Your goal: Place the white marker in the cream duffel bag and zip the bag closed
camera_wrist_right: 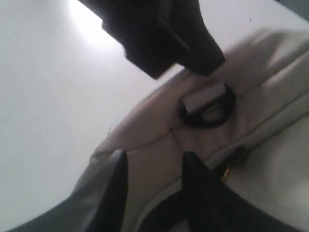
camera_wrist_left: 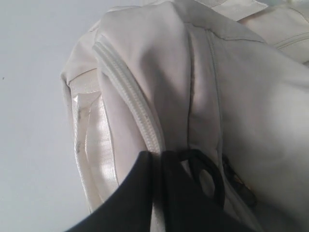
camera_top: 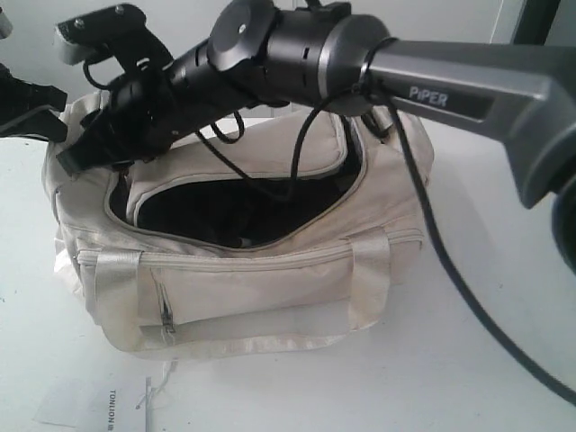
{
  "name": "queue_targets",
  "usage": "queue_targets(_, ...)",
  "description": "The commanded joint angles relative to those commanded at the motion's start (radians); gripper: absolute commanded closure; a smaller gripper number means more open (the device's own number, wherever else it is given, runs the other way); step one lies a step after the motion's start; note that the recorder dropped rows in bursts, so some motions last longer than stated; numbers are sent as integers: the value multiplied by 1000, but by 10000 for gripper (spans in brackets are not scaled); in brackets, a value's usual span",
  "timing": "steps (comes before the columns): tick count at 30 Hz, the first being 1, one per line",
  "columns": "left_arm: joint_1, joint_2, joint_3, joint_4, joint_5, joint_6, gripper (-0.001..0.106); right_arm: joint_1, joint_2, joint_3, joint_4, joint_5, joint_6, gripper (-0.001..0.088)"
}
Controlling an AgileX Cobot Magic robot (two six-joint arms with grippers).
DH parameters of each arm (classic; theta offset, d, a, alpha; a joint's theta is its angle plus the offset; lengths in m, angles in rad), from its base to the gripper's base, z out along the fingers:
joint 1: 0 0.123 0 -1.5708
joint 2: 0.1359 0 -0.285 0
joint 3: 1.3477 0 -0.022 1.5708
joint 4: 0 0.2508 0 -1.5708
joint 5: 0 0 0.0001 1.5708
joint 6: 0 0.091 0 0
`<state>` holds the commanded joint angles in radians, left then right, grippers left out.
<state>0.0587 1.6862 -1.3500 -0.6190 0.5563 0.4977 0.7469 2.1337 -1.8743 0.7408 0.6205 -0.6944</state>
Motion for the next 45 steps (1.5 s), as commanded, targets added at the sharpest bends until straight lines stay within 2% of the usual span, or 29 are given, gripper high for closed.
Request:
queue_targets(6, 0, 0, 0, 0, 5, 0, 1053, 0, 30, -52, -106, 48, 128, 518)
queue_targets(9, 0, 0, 0, -2, 4, 0, 1053, 0, 49, -61, -133, 81, 135, 518)
queue_targets(14, 0, 0, 0, -2, 4, 0, 1053, -17, 52, -66, -345, 53, 318, 516)
queue_targets(18, 0, 0, 0, -2, 4, 0, 1053, -57, 50, -96, -507, 73, 439, 516)
queue_targets(21, 0, 0, 0, -2, 4, 2, 1053, -79, 50, -111, -507, 113, 446, 516)
queue_targets(27, 0, 0, 0, -2, 4, 4, 1053, -81, 21, -159, -509, 240, 429, 516)
queue_targets(31, 0, 0, 0, -2, 4, 14, 1053, -81, -27, -183, -532, 257, 425, 516)
queue_targets(34, 0, 0, 0, -2, 4, 14, 1053, -79, -51, -188, -453, 247, 415, 516)
queue_targets(38, 0, 0, 0, -2, 4, 14, 1053, -79, -54, -188, -115, 286, 205, 514)
queue_targets(40, 0, 0, 0, -2, 6, 18, 1053, -79, -38, -188, 1, 323, 140, 480)
queue_targets(45, 0, 0, 0, -2, 8, 24, 1053, -75, 17, -188, 32, 368, 140, 462)
